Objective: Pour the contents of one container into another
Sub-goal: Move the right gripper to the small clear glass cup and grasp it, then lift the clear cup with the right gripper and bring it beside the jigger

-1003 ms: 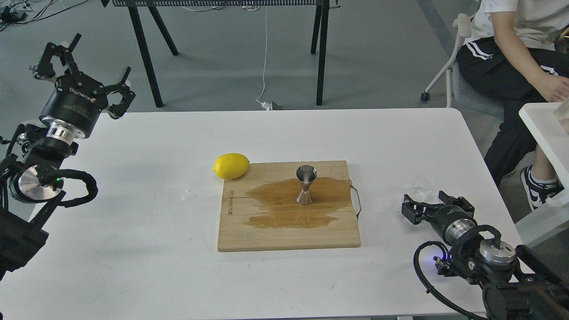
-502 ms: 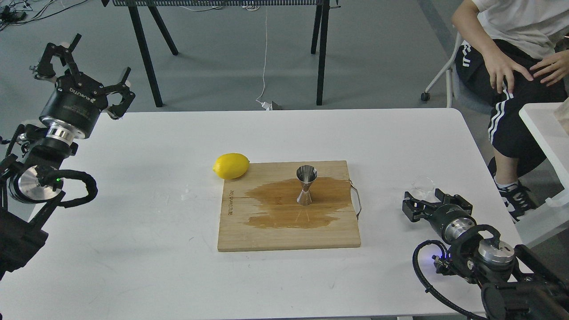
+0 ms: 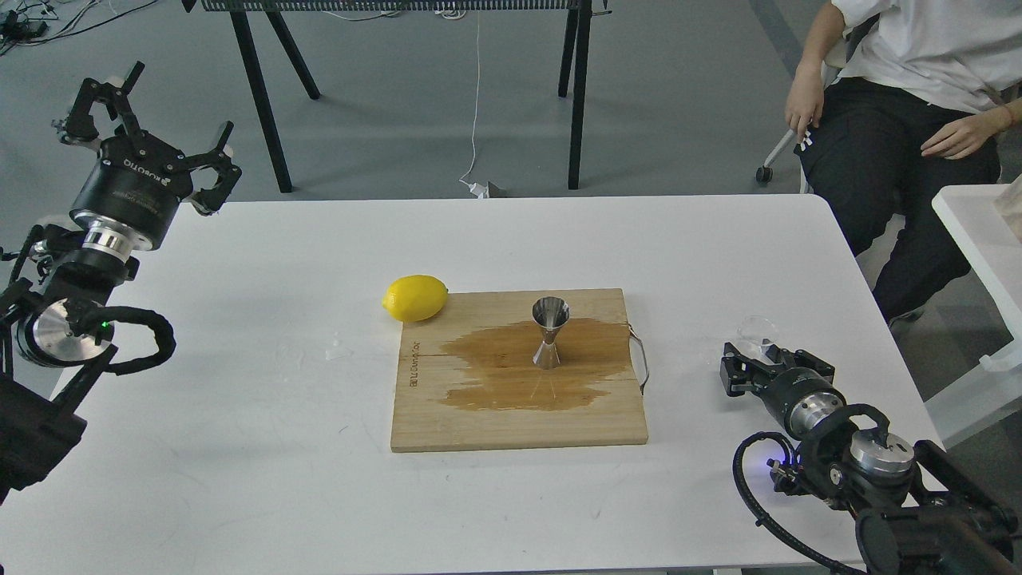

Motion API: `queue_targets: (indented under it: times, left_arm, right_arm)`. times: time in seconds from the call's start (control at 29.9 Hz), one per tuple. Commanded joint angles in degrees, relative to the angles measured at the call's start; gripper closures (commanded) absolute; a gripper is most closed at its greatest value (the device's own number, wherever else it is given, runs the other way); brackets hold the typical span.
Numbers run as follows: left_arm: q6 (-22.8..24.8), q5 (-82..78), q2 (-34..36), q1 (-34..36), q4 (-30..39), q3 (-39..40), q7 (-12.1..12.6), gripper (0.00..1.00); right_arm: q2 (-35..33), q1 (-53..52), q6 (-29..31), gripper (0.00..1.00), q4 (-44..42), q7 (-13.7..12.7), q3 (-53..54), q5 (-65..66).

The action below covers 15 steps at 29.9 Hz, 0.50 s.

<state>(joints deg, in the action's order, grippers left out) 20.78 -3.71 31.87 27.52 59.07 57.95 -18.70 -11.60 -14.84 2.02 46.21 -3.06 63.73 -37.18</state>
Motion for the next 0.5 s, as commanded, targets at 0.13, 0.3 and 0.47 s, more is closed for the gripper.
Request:
queue_targets:
  times: [0.13,0.3,0.47]
  left_arm:
    - [0.0,0.0,0.0,0.0,0.0,0.0,-0.2,0.00]
    - [0.0,-0.1,0.0,-0.1,0.0,0.0,-0.3,0.00]
    - [0.0,0.0,0.1,-0.1,0.0,0.0,-0.3,0.00]
  right_arm:
    - [0.0,0.1,2.0,0.64,0.1,0.0,-0.1,0.0]
    - [0.0,0.1,3.4,0.68,0.6,-0.1,-0.3,0.1]
    - [-0.9,1.4,3.3,0.68,7.4,0.0,-0.9,0.3]
